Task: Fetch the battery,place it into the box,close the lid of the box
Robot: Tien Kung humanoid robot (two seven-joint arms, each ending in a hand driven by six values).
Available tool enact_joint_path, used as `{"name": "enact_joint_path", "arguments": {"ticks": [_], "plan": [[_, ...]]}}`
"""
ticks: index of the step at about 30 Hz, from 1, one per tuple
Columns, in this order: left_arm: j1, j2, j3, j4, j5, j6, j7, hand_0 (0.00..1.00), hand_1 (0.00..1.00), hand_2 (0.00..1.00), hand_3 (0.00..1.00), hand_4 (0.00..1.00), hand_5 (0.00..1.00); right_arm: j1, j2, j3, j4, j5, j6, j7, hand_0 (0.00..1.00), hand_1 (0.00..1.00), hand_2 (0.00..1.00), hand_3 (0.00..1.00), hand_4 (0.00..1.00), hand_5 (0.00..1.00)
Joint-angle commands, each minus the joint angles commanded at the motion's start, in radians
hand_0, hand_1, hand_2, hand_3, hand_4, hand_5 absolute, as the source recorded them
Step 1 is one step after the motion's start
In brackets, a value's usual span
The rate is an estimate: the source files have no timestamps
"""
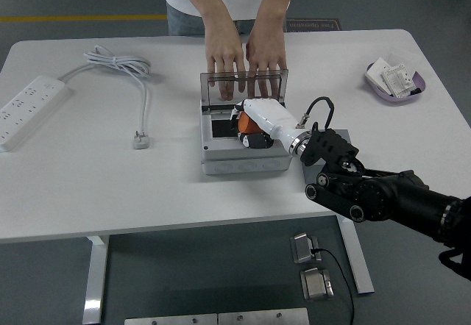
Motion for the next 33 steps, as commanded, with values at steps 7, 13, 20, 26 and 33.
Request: {"name": "enact_joint_path", "arguments": {"ticks": [7, 13, 20, 26, 33], "plan": [[0.001, 0.0, -0.003, 0.0, 0.004, 0.0, 0.0, 0.664, 0.731, 0.695, 0.622, 0.625, 0.202, 0.001, 0.002, -0.001, -0.001, 0.018, 0.006, 0.006, 0.175, 0.346, 0.298, 0.273, 0.084, 0.002], [0.003, -0.001, -0.005, 0.0, 0.007, -0.001, 0.001, 0.663, 0.731, 0.695, 0.621, 0.626, 0.203, 0.003, 0.003, 0.007, -0.005, 0.043, 0.033, 0.018, 0.176, 0.347, 0.3, 0.275, 0.084, 0.002], [0.002, -0.001, -0.006, 0.0, 0.007, 0.0, 0.001, 0.663, 0.731, 0.695, 0.621, 0.626, 0.203, 0.005, 0.003, 0.026, -0.006, 0.063, 0.059, 0.044, 0.197, 0.373, 0.343, 0.342, 0.137, 0.002], [0.004, -0.002, -0.008, 0.0, 0.008, 0.001, 0.002, 0.664, 0.731, 0.694, 0.622, 0.626, 0.204, 0.009, 0.003, 0.045, 0.004, 0.069, 0.069, 0.055, 0.331, 0.479, 0.469, 0.512, 0.416, 0.074], [0.006, -0.003, -0.008, 0.0, 0.009, 0.0, 0.002, 0.663, 0.731, 0.694, 0.621, 0.625, 0.205, 0.013, 0.003, 0.053, 0.009, 0.075, 0.072, 0.062, 0.379, 0.589, 0.604, 0.646, 0.616, 0.348]]}}
